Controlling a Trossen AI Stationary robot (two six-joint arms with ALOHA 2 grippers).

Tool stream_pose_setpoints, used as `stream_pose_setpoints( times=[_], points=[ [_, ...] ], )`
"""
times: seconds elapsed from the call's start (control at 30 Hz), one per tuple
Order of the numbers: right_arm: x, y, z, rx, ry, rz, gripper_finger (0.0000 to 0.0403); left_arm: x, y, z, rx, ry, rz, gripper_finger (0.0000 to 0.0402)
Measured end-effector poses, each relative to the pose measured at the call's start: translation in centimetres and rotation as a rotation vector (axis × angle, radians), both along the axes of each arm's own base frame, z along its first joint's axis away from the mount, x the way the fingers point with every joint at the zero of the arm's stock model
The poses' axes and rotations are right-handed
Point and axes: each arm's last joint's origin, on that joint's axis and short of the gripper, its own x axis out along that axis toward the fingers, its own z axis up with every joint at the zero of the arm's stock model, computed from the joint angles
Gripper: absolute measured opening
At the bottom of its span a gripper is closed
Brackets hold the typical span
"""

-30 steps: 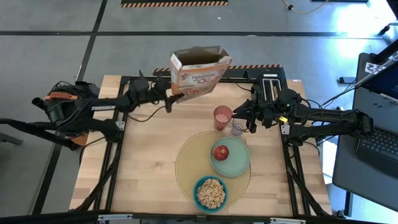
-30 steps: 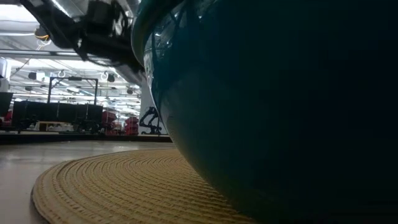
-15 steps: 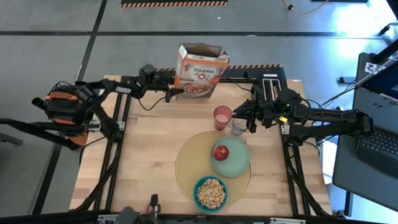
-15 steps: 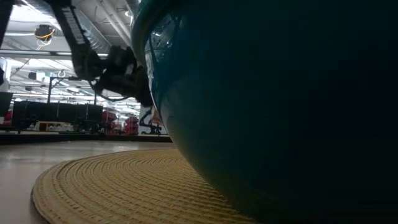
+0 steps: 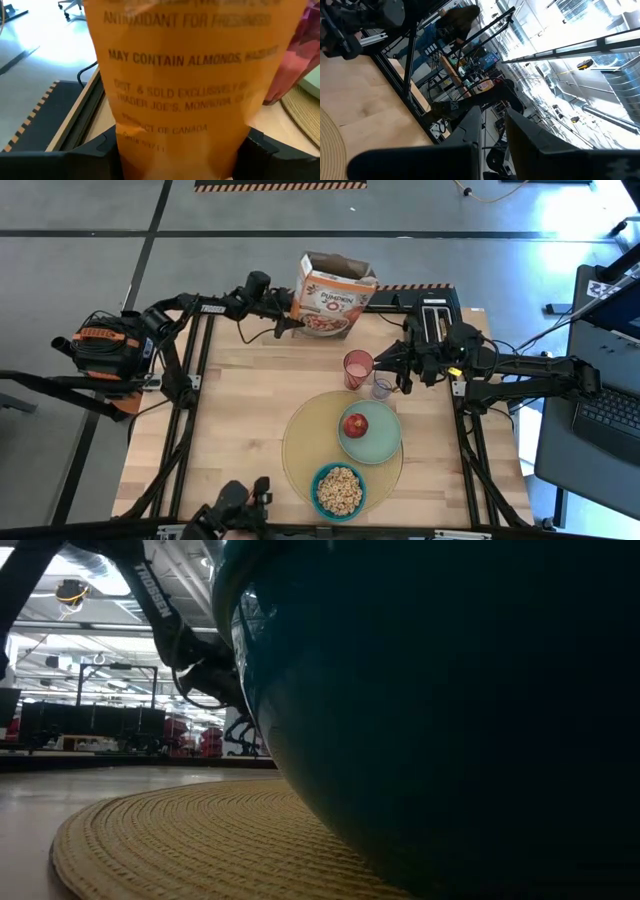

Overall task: Arrange a breakfast setting
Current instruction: Pour the cereal into the blue bowl

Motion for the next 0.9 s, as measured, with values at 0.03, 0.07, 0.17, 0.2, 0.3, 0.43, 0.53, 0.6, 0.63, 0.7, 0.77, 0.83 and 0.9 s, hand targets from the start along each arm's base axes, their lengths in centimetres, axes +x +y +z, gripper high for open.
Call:
stream_pose_setpoints(
  times=[0.03,0.07,0.17,0.2,0.3,0.43,0.53,0.6,0.63,0.7,0.77,0.83,0.9],
  points=[
    [0.0,0.0,0.0,0.001,0.003,0.0,0.0057,0.0,0.0,0.0,-0.004,0.004,0.0,0.0238],
    [0.0,0.0,-0.1,0.001,0.006,0.0,0.0057,0.0,0.0,-0.1,-0.008,0.008,-0.001,0.0239],
    [0.0,0.0,-0.1,0.002,0.011,0.0,0.0057,-0.2,-0.2,-0.4,-0.035,0.039,0.01,0.0252],
    [0.0,0.0,-0.1,0.002,0.011,0.0,0.0057,-0.3,-0.3,-0.6,-0.048,0.052,0.013,0.0256],
    [0.0,0.0,-0.2,0.004,0.019,-0.001,0.0057,-0.3,-0.3,-0.8,-0.045,0.085,0.027,0.0265],
    [0.0,0.0,-0.2,0.005,0.019,-0.001,0.0057,-0.5,-0.5,-1.1,-0.05,0.122,0.024,0.027],
    [0.0,0.0,-0.2,0.005,0.02,-0.001,0.0057,-0.6,-0.6,-1.1,-0.06,0.134,0.029,0.0271],
    [0.0,0.0,-0.2,0.005,0.02,-0.001,0.0057,-0.5,-0.6,-1.2,-0.065,0.138,0.028,0.0272],
    [0.0,0.0,-0.2,0.005,0.02,-0.001,0.0057,-0.5,-0.7,-1.2,-0.064,0.141,0.029,0.0272],
    [0.0,0.0,-0.2,0.005,0.02,-0.001,0.0057,-0.5,-0.7,-1.1,-0.062,0.148,0.039,0.0273],
    [0.0,0.0,-0.2,0.006,0.024,-0.001,0.0057,-0.4,-0.8,-1.1,-0.061,0.165,0.055,0.0273],
    [0.0,0.0,-0.2,0.006,0.026,-0.001,0.0057,-0.3,-1.0,-1.2,-0.06,0.177,0.061,0.0274],
    [0.0,0.0,-0.2,0.006,0.026,-0.001,0.0057,-0.2,-1.1,-1.2,-0.064,0.187,0.063,0.0278]
  ],
)
